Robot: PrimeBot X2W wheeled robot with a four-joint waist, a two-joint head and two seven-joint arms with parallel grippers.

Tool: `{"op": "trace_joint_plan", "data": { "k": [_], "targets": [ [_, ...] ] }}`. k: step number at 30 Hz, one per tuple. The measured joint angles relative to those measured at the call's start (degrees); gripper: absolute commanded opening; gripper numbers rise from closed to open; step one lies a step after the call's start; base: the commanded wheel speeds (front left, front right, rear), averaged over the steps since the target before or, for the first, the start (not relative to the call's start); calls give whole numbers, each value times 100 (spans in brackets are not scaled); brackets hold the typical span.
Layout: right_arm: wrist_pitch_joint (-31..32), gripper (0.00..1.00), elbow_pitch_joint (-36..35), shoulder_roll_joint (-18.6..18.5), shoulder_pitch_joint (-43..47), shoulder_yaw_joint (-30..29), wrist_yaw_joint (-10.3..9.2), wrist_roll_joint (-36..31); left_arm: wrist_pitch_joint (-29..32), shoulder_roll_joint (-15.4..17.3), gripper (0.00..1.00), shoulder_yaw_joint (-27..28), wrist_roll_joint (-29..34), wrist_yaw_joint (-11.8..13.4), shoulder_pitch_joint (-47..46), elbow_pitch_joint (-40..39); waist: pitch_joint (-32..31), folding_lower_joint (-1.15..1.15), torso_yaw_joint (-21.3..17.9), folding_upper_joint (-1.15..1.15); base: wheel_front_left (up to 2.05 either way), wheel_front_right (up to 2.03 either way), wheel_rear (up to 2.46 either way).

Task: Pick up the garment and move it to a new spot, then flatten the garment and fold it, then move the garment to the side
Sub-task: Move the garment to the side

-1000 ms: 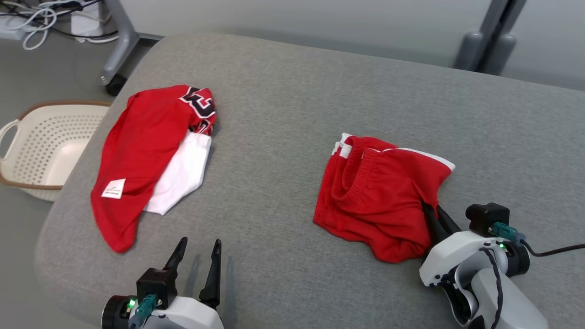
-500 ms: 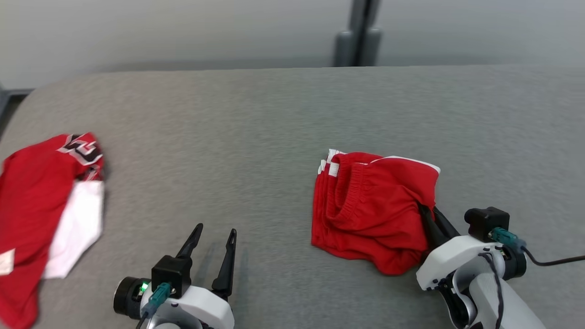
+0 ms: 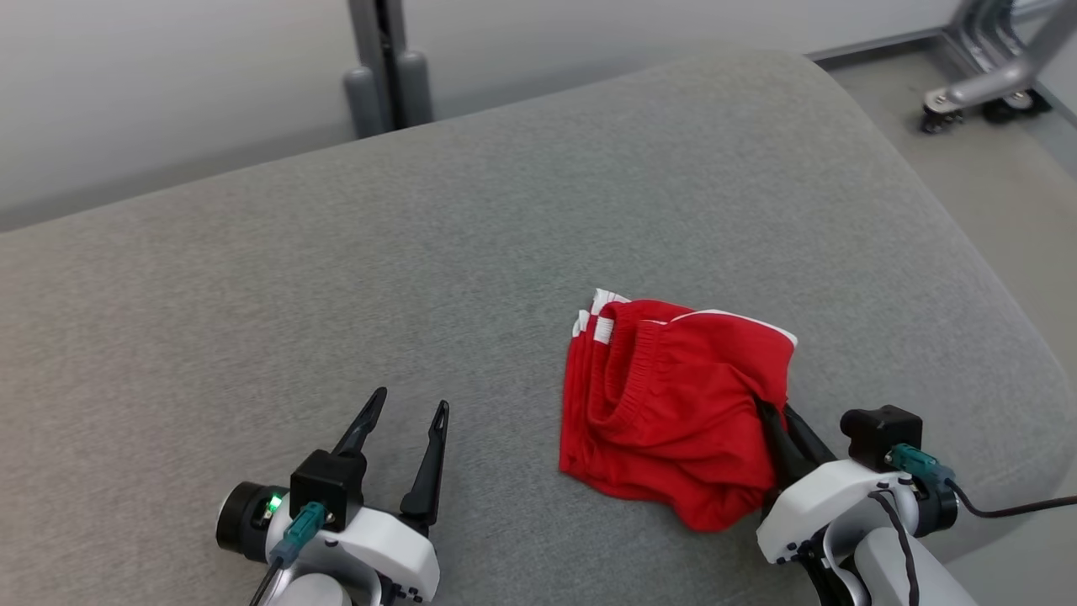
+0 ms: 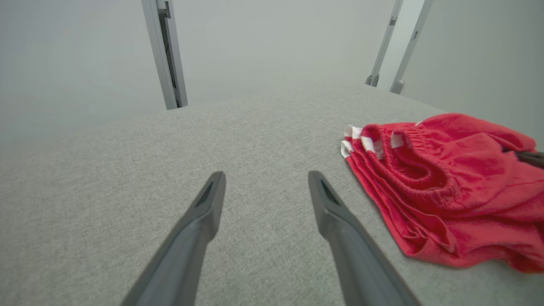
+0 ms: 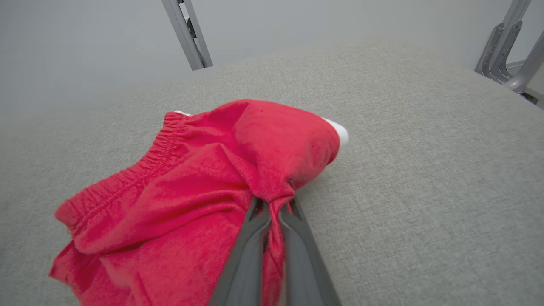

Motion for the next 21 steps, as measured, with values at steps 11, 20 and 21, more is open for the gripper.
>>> {"op": "trace_joint_plan", "data": {
  "k": [11, 20, 21],
  "targets": [
    [0, 0, 222, -102, -537, -223, 0, -968, 0, 1, 100, 70, 214, -134, -230, -120, 458, 0, 23, 0, 0, 0, 0],
    [-1, 0, 1063, -1363, -1599, -1061, 1, -2074, -13, 7, 100, 176, 398, -235, -311, -166, 689, 0, 879, 0, 0, 0, 0],
    [-1, 0, 1174, -1515, -1674, -1165, 0, -2186, -13, 7, 100, 183, 399, -236, -311, -174, 706, 0, 968, 0, 0, 0, 0]
  ]
}}
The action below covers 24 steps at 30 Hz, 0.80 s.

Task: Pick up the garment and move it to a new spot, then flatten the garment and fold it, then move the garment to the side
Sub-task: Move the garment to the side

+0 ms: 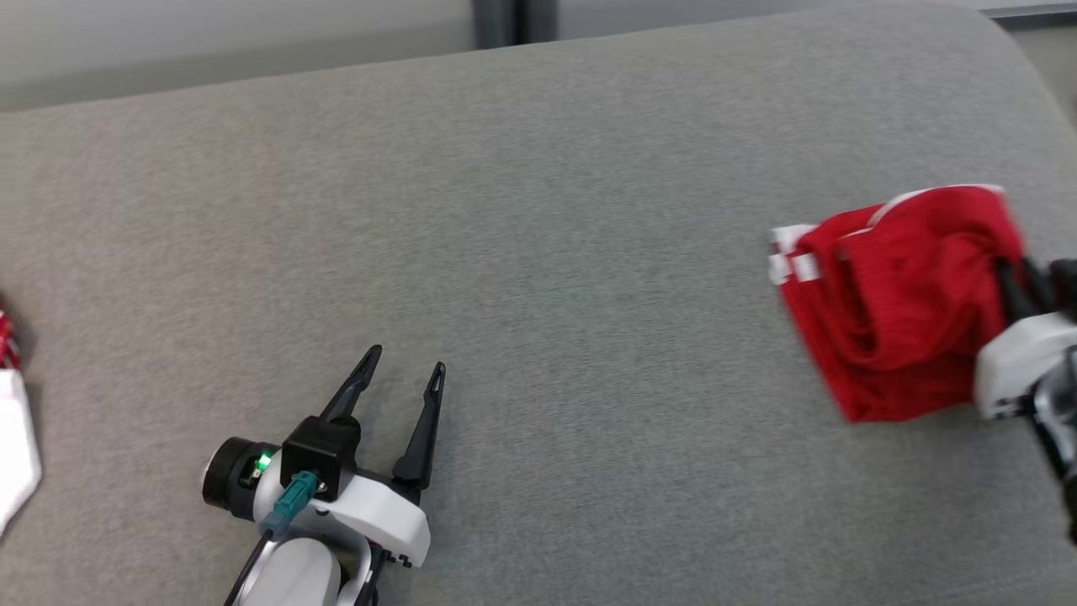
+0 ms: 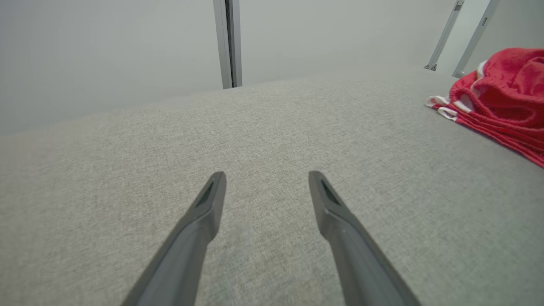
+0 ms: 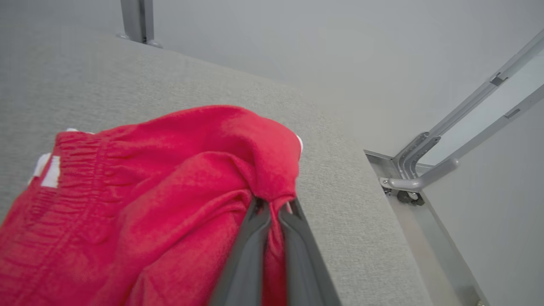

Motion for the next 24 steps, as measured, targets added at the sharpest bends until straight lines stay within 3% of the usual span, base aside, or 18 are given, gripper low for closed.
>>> {"op": "trace_joint_plan", "data": {
  "k": [7, 8, 9, 10, 14, 17, 20, 24],
  "targets": [
    [1, 0, 650, -769, -325, -917, 1, -665, -1, 1, 100, -5, -21, -3, 3, -89, 84, 0, 508, 0, 0, 0, 0],
    [2, 33, 701, -806, -357, -1060, 0, -769, -1, -1, 100, -5, -22, -3, 5, -98, 91, 0, 559, 0, 0, 0, 0],
    [2, 83, 732, -822, -395, -1207, 0, -871, -1, 1, 100, -3, -27, 4, 9, -104, 98, 0, 597, 0, 0, 0, 0],
    [3, 100, 734, -826, -421, -1376, 1, -956, -1, 2, 100, 0, -27, 4, 17, -112, 103, 0, 624, 0, 0, 0, 0],
    [0, 100, 532, -768, -457, -2129, 0, -1321, -1, -1, 100, -3, -40, 12, 52, -113, 85, 0, 661, 0, 0, 0, 0],
    [0, 100, 13, -444, -458, -2504, 0, -1450, 0, -1, 100, 13, -81, 60, 54, -114, 24, 0, 665, 0, 0, 0, 0],
    [0, 100, -587, 63, -372, -2417, 1, -1414, -1, -1, 100, 32, -121, 91, 73, -137, -75, 0, 662, 0, 0, 0, 0],
    [0, 100, -1279, 470, -6, -2198, 0, -1083, -1, -3, 100, 71, -162, 152, 119, -147, -240, 0, 667, 0, 0, 0, 0]
  ]
}}
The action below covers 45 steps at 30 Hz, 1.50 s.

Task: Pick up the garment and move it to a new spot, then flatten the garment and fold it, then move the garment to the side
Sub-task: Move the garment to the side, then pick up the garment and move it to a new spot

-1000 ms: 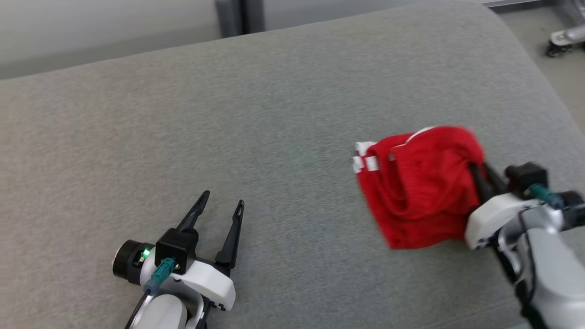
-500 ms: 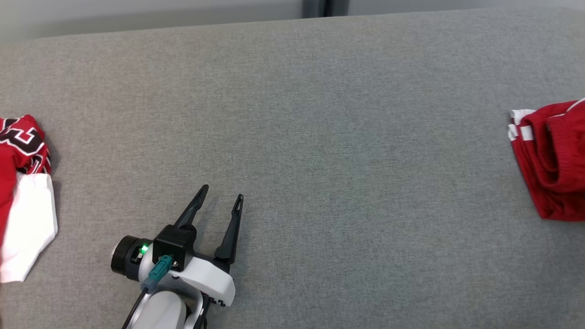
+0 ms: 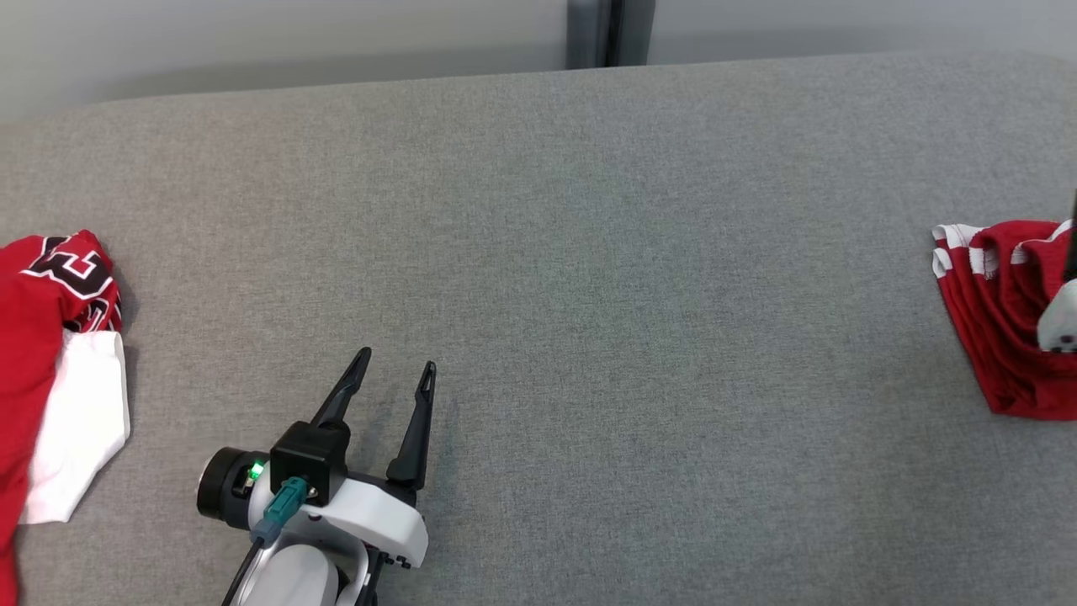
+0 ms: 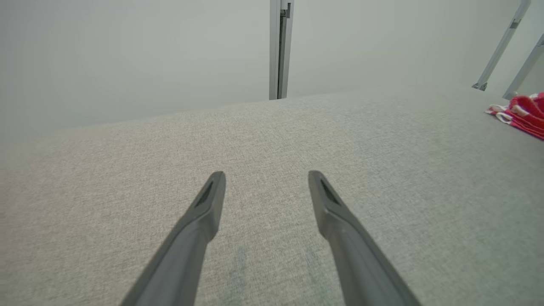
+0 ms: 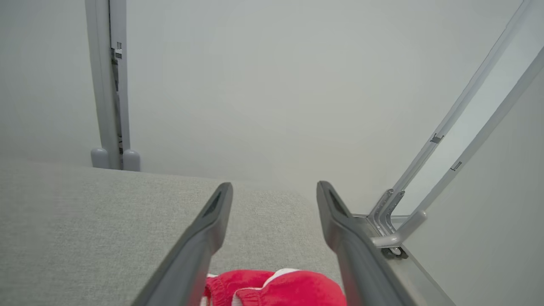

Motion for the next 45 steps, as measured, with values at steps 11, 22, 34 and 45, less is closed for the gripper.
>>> {"op": "trace_joint_plan", "data": {
  "k": [11, 22, 34, 45],
  "targets": [
    [0, 100, -1088, 792, 1322, 1094, 0, 979, 0, 3, 100, 109, -89, 140, 230, 55, -403, 0, 197, 0, 0, 0, 0],
    [0, 100, -1216, 1043, 2341, 1562, 0, 1603, 0, 5, 100, 359, -142, 257, 628, 158, -917, 0, 442, 0, 0, 0, 0],
    [0, 100, -1273, 1054, 2806, 2005, 0, 2365, 0, 7, 100, 759, -92, 316, 985, 277, -1409, 0, 478, 0, 0, 0, 0],
    [0, 100, -1332, 1053, 2960, 2134, 0, 2426, 1, 1, 100, 889, -93, 320, 1018, 267, -1388, 0, 556, 0, 0, 0, 0]
  ]
}}
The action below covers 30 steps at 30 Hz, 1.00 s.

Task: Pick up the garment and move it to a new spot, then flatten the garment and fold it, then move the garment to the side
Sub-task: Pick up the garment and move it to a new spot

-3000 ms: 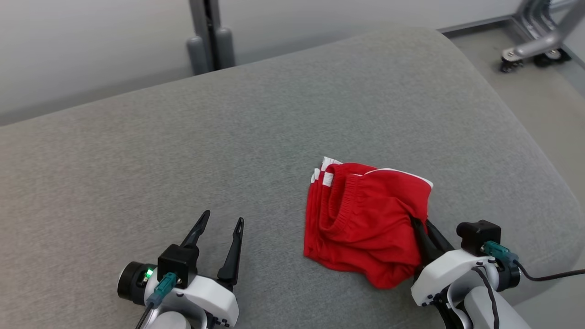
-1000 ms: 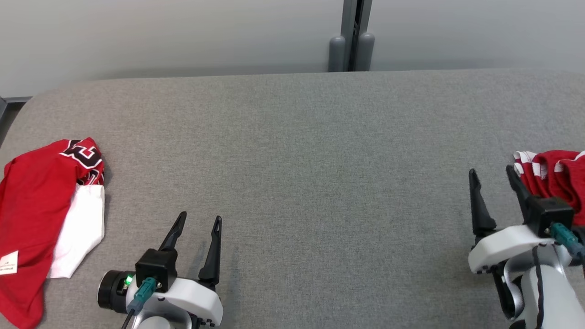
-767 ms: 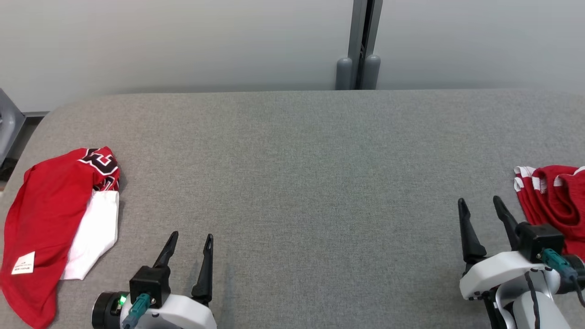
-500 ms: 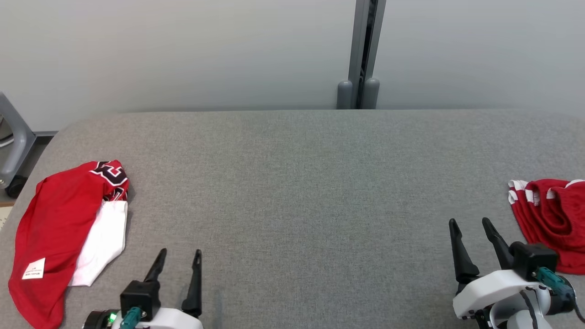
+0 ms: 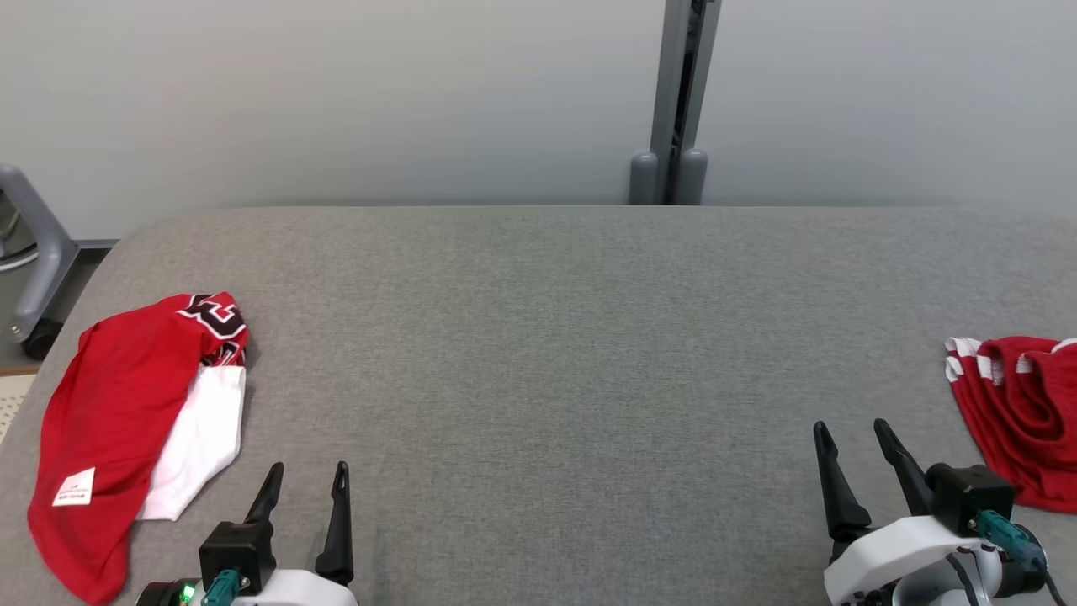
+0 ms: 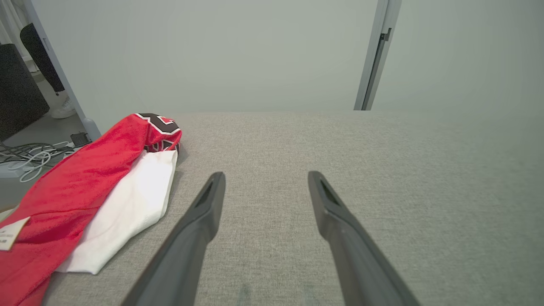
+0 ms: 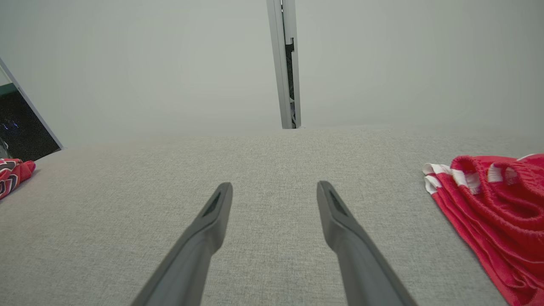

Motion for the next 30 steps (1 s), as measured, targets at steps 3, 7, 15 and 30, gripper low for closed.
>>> {"op": "trace_joint_plan", "data": {
  "k": [3, 7, 15, 30],
  "targets": [
    [0, 100, -3, 1, 8, -2, 0, -7, -1, 2, 100, 25, -14, 30, -5, 9, 23, 0, 125, 0, 0, 0, 0],
    [0, 100, 2, 0, 38, 77, 0, 19, -1, 0, 100, 78, 51, -4, -35, 66, 51, 0, 414, 0, 0, 0, 0],
    [0, 100, 25, 2, 55, 352, 0, 171, -1, 4, 100, 369, 108, -27, -27, 133, 102, 0, 1248, 0, 0, 0, 0],
    [0, 100, 91, 8, -79, 702, 0, 145, -1, 7, 100, 912, 63, -166, 135, 136, 287, 0, 2392, 0, 0, 0, 0]
  ]
}}
